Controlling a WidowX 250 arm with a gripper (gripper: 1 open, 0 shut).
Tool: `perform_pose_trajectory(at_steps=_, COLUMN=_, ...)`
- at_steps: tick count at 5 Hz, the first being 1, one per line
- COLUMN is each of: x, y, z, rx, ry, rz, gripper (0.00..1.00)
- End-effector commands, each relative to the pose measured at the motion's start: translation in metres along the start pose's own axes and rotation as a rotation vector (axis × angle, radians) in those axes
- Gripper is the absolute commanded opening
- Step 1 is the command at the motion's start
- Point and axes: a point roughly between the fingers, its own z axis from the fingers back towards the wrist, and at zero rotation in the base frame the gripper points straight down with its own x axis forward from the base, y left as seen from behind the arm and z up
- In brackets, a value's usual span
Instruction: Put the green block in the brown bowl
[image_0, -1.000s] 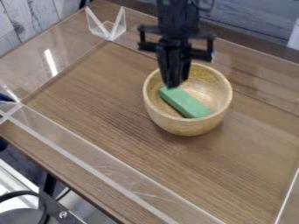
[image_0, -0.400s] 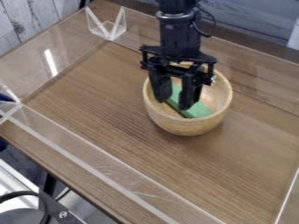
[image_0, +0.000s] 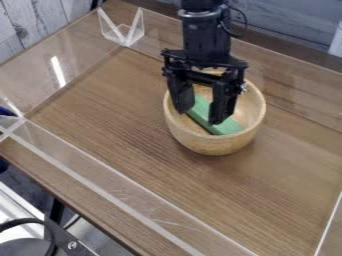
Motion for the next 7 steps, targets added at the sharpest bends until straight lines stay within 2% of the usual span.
perform_pose_trajectory(at_steps=1, x=0.003, y=0.0, z=0.025, rx=0.022, ry=-0.086, rz=-0.03, gripper=1.0)
perform_pose_trajectory(at_steps=2, x=0.001, y=0.0, z=0.034, rx=0.019, ry=-0.053, rz=-0.037, gripper=1.0)
perform_pose_trajectory(at_steps=4, x=-0.008, y=0.004, z=0.073, rx=0.014, ry=0.013, rz=-0.061, gripper=1.0)
perform_pose_trajectory(at_steps=5, x=-0.015, y=0.012, z=0.1, rx=0.049, ry=-0.002, rz=-0.025, gripper=1.0)
perform_pose_trajectory(at_steps=6, x=-0.025, y=0.038, z=0.128, rx=0.07, ry=-0.016, rz=0.041, gripper=1.0)
perform_pose_trajectory(at_steps=7, x=-0.038, y=0.083, z=0.111, rx=0.04, ry=0.025, rz=0.148, gripper=0.0)
